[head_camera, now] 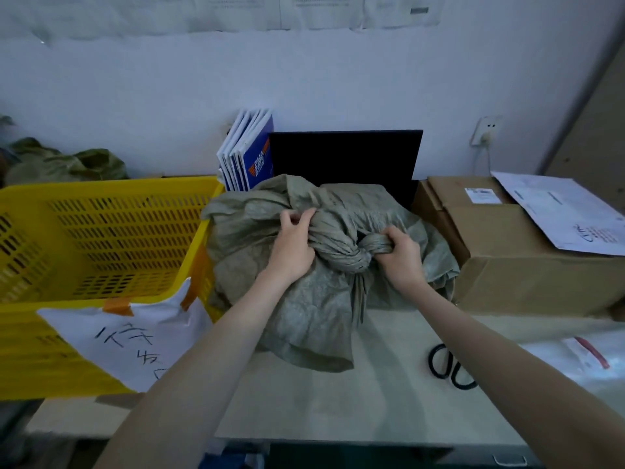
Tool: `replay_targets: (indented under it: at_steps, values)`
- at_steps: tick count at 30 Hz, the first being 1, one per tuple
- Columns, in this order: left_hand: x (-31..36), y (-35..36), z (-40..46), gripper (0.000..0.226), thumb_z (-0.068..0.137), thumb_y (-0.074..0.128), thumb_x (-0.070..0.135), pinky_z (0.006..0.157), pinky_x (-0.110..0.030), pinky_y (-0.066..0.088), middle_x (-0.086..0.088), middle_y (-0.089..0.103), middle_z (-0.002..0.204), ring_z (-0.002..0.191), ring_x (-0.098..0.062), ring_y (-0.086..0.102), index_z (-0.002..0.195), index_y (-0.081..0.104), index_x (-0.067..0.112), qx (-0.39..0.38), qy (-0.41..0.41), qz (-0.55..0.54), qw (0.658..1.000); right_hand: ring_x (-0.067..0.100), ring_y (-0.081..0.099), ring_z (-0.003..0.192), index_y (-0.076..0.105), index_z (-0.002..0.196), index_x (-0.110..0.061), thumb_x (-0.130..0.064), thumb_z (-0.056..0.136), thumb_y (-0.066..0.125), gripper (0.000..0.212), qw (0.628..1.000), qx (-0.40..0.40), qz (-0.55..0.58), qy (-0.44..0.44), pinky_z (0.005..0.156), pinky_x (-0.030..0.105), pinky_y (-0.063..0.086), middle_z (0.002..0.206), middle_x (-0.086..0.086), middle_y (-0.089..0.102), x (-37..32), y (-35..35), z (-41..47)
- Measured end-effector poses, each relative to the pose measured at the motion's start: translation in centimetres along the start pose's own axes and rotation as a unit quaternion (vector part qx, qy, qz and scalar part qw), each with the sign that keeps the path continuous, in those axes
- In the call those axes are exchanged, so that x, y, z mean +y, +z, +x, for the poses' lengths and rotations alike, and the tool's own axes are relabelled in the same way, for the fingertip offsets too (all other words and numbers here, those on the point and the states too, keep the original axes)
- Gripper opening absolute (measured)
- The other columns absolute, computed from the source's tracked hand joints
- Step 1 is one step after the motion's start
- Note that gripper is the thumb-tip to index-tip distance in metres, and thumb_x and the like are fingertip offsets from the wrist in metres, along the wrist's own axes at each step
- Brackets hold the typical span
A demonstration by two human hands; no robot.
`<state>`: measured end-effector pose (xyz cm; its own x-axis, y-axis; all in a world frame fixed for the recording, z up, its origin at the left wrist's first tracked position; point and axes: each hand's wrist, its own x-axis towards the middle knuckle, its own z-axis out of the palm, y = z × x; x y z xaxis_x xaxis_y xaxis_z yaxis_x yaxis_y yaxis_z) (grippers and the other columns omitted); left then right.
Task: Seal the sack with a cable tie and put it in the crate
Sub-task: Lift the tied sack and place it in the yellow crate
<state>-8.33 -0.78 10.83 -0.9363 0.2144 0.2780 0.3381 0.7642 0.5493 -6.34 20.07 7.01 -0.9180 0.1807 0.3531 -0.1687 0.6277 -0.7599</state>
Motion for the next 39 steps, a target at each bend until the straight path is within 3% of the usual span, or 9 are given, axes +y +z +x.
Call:
replay_targets:
  at_steps: [3, 6, 10, 16, 19, 26, 30, 35, 39]
  values:
    - [-0.5, -0.6, -0.6, 0.061, 0.091, 0.04, -0.005, 0.087, -0.023, 0.038, -0.004, 0.022, 0.14, 0.121, -0.024, 0.037, 0.145, 0.031, 0.021, -0.107, -0.093, -0.241, 0.96, 0.028, 0.053, 0.082, 0.051, 0.078, -0.018, -0.001, 0.078, 0.062, 0.02, 1.0, -0.008, -0.007, -0.002, 0.063, 0.031, 0.035, 0.079, 0.007, 0.059, 0.1, 0.2, -0.1]
    - [-0.1, -1.2, -1.0, 0.041, 0.096, 0.044, 0.015, 0.085, -0.023, 0.039, -0.003, 0.032, 0.131, 0.118, -0.016, 0.041, 0.137, 0.042, 0.013, -0.053, -0.193, -0.403, 0.893, 0.029, 0.053, 0.084, 0.052, 0.08, -0.014, -0.001, 0.077, 0.063, 0.017, 1.0, -0.017, -0.019, -0.009, 0.065, 0.035, 0.041, 0.081, 0.008, 0.06, 0.0, 0.6, -0.5]
    - [0.7, 0.7, -0.4, 0.065, 0.086, 0.059, 0.053, 0.089, -0.028, 0.033, -0.003, 0.016, 0.136, 0.114, -0.017, 0.035, 0.126, 0.039, 0.006, 0.005, -0.236, -0.302, 0.924, 0.027, 0.047, 0.084, 0.055, 0.082, -0.007, -0.003, 0.076, 0.064, 0.012, 0.998, -0.03, -0.045, -0.041, 0.067, 0.038, 0.038, 0.081, 0.008, 0.058, -0.7, 0.9, -1.4]
    - [0.6, 1.5, 1.4, 0.111, 0.076, 0.077, 0.016, 0.107, -0.038, 0.033, -0.015, 0.005, 0.156, 0.138, -0.031, 0.026, 0.15, -0.006, 0.014, 0.064, -0.297, -0.337, 0.891, 0.024, 0.045, 0.082, 0.047, 0.079, -0.019, -0.01, 0.077, 0.066, 0.021, 0.992, -0.058, -0.093, -0.068, 0.063, 0.03, 0.025, 0.079, -0.003, 0.05, -0.3, 0.7, -2.3]
    - [-0.8, 1.0, 2.0, 0.103, 0.079, 0.067, 0.0, 0.109, -0.043, 0.036, -0.013, 0.035, 0.149, 0.133, -0.03, 0.039, 0.152, -0.002, 0.019, 0.019, -0.251, -0.38, 0.89, 0.022, 0.043, 0.082, 0.047, 0.08, -0.02, -0.014, 0.078, 0.067, 0.021, 0.992, -0.056, -0.089, -0.076, 0.062, 0.028, 0.023, 0.079, -0.005, 0.048, -0.4, 0.7, -2.5]
    - [-0.8, -2.1, 3.2, 0.067, 0.082, 0.046, -0.018, 0.094, -0.007, 0.037, 0.005, 0.054, 0.128, 0.121, -0.006, 0.047, 0.14, 0.043, 0.015, -0.03, 0.047, -0.213, 0.975, 0.025, 0.047, 0.092, 0.052, 0.096, -0.013, -0.017, 0.076, 0.071, 0.028, 0.99, -0.036, -0.101, -0.095, 0.071, 0.034, 0.039, 0.089, -0.005, 0.05, -1.1, 0.1, -1.7]
    - [-0.9, -3.2, 4.3, 0.054, 0.086, 0.039, -0.015, 0.103, -0.026, 0.039, -0.004, 0.054, 0.136, 0.127, -0.015, 0.044, 0.131, 0.056, 0.011, -0.114, 0.12, -0.047, 0.985, 0.029, 0.045, 0.115, 0.029, 0.136, -0.024, -0.014, 0.073, 0.071, 0.077, 0.989, -0.012, -0.118, -0.086, 0.091, 0.047, 0.043, 0.124, 0.008, 0.049, -2.0, 0.0, -1.0]
    - [-1.0, -2.4, 4.4, 0.024, 0.098, 0.04, 0.009, 0.073, -0.032, 0.04, -0.023, 0.06, 0.104, 0.078, -0.023, 0.049, 0.108, 0.06, 0.0, -0.23, 0.06, 0.104, 0.966, 0.035, 0.018, 0.135, 0.023, 0.141, -0.034, -0.024, 0.064, 0.075, 0.094, 0.923, -0.023, -0.326, -0.205, 0.097, 0.058, 0.033, 0.153, 0.007, 0.008, -1.9, -0.1, 0.7]
    - [-1.2, -2.1, 4.1, 0.021, 0.095, 0.044, 0.018, 0.083, -0.041, 0.048, -0.016, 0.061, 0.114, 0.099, -0.032, 0.056, 0.109, 0.06, 0.014, -0.247, 0.03, 0.081, 0.965, 0.026, 0.013, 0.139, 0.051, 0.131, -0.028, -0.023, 0.066, 0.074, 0.069, 0.884, -0.093, -0.352, -0.294, 0.098, 0.068, 0.024, 0.153, 0.008, 0.029, -1.5, 0.1, 2.2]
